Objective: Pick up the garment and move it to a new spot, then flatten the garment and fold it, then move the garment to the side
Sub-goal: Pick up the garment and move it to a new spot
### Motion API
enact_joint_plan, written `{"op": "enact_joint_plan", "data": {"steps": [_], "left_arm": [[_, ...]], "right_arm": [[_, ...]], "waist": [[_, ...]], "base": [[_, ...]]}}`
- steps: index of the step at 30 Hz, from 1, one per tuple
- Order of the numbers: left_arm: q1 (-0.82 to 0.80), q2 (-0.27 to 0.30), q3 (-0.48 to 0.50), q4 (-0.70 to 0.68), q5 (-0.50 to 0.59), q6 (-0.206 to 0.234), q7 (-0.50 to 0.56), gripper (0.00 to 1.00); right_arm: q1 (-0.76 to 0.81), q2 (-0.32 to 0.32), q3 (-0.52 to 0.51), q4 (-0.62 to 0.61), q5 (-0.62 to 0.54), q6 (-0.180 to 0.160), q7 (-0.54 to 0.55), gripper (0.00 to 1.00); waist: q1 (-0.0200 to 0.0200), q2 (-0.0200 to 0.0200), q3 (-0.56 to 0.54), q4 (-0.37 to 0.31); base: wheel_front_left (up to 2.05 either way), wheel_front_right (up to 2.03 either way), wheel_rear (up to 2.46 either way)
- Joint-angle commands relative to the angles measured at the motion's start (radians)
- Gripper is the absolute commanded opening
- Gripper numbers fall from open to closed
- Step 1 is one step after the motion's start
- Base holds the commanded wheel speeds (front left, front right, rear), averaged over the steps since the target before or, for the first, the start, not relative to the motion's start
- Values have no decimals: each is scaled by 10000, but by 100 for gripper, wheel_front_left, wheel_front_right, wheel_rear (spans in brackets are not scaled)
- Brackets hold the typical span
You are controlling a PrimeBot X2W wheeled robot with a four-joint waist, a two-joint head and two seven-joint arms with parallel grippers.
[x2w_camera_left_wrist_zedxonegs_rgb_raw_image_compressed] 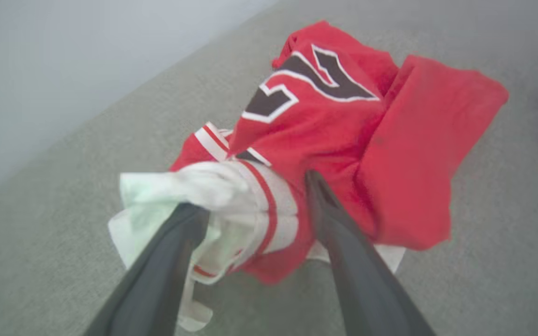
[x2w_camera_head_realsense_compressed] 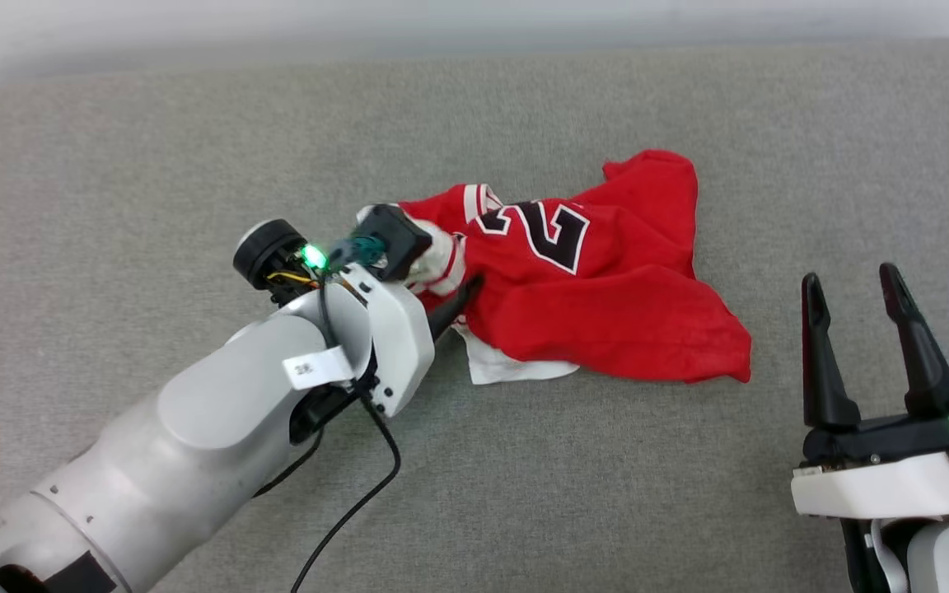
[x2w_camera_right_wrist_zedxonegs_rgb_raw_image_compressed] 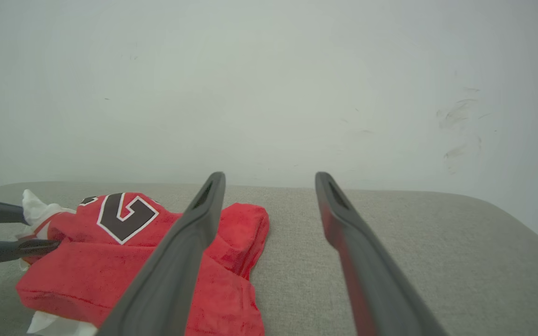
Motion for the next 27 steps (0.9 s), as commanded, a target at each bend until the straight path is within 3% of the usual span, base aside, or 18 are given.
{"op": "enact_joint_plan", "data": {"steps": [1, 7, 11, 16, 22, 27], "left_arm": [[218, -101, 146, 46, 50, 222, -398, 100], [966, -23, 925, 41, 220, 1537, -2372, 100], [1728, 183, 1664, -474, 472, 2621, -2747, 100], [3275, 433, 3440, -2013, 1329, 3794, -2782, 100], [5417, 375, 5470, -3389, 2544, 4388, -2778, 100], [7036, 21, 6722, -3983, 3436, 4322, -2779, 100]], "right_arm": [[135, 27, -17, 42, -5, -7, -21, 100], [550, 25, -71, 217, 17, -7, -21, 100], [788, 25, -110, 317, 46, -7, -22, 100], [1023, 24, -119, 396, 109, -7, -21, 100], [1233, 24, -116, 499, 153, -7, -21, 100], [1397, 24, -58, 628, 233, -7, -21, 100]], "waist": [[0, -1, -278, 134], [0, -1, -936, 405], [0, -1, -1262, 584], [0, -1, -1546, 764], [0, -1, -1857, 888], [0, -1, -2117, 936]], "base": [[0, 0, 0], [0, 0, 0], [0, 0, 0], [0, 0, 0], [0, 0, 0], [0, 0, 0]]}}
